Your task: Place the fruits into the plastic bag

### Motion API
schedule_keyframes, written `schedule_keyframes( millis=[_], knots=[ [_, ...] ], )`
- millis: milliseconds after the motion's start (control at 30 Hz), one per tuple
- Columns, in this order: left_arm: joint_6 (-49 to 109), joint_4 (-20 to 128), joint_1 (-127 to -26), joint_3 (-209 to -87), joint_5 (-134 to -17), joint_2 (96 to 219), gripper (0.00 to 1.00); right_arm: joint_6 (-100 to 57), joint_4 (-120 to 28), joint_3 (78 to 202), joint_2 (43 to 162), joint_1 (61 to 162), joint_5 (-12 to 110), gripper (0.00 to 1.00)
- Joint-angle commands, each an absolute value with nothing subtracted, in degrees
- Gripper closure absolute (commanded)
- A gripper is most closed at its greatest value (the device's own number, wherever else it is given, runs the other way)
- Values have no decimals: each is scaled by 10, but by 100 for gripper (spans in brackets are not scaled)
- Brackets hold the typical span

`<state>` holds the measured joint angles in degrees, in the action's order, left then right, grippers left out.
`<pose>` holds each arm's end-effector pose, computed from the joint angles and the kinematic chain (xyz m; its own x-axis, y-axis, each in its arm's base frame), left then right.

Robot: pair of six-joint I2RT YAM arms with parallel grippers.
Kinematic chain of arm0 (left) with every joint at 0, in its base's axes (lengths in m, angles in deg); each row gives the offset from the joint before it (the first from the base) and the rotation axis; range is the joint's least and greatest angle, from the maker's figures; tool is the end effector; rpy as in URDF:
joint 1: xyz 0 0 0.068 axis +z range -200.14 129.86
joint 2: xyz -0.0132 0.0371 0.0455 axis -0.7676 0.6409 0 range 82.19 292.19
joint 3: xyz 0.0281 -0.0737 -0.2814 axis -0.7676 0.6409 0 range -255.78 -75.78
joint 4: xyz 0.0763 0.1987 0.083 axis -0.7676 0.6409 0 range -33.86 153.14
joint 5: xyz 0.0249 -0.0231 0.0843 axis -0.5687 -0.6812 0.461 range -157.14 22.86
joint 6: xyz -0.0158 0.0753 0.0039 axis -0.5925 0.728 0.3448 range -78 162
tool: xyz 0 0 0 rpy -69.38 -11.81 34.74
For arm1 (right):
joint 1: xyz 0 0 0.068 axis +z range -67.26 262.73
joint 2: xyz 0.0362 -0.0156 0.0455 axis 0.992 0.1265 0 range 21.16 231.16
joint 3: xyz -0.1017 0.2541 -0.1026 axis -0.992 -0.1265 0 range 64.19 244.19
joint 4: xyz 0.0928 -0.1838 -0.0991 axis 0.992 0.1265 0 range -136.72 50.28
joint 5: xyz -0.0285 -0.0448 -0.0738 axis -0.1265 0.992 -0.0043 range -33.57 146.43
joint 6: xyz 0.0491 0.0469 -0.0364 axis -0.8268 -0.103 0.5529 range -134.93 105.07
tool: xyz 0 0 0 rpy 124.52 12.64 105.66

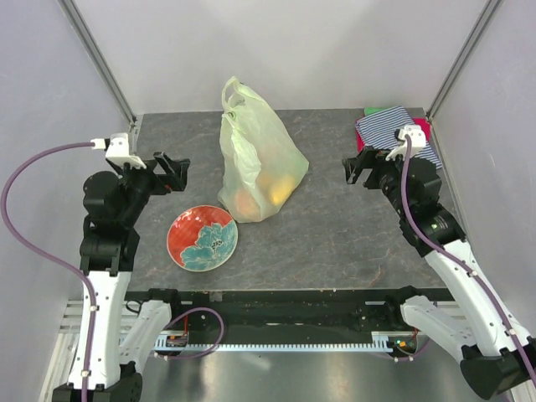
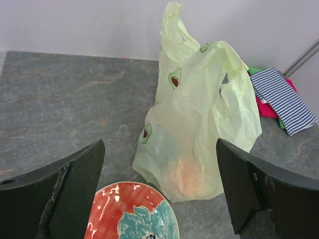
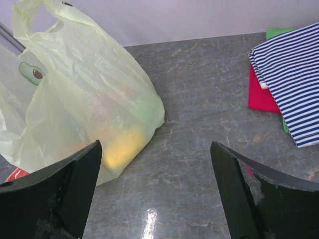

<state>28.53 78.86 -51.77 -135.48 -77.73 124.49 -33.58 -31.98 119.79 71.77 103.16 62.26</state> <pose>0.1292 -0.0157 0.4116 -0.1393 -0.2252 -0.9643 0.1834 0.9511 -0.2486 0.1713 0.0568 0.3875 -0.2314 0.2533 -0.9393 -0.1893 0.9353 0.2989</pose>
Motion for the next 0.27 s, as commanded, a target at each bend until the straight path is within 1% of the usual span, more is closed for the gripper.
schedule_keyframes(
  millis=[0, 233],
  knots=[
    [322, 785, -516, -1349, -757, 1229, 1, -328, -361, 1181, 705, 1029, 628, 2],
    [322, 789, -516, -1348, -758, 1231, 1, -330, -364, 1171, 700, 1029, 627, 2]
  ],
)
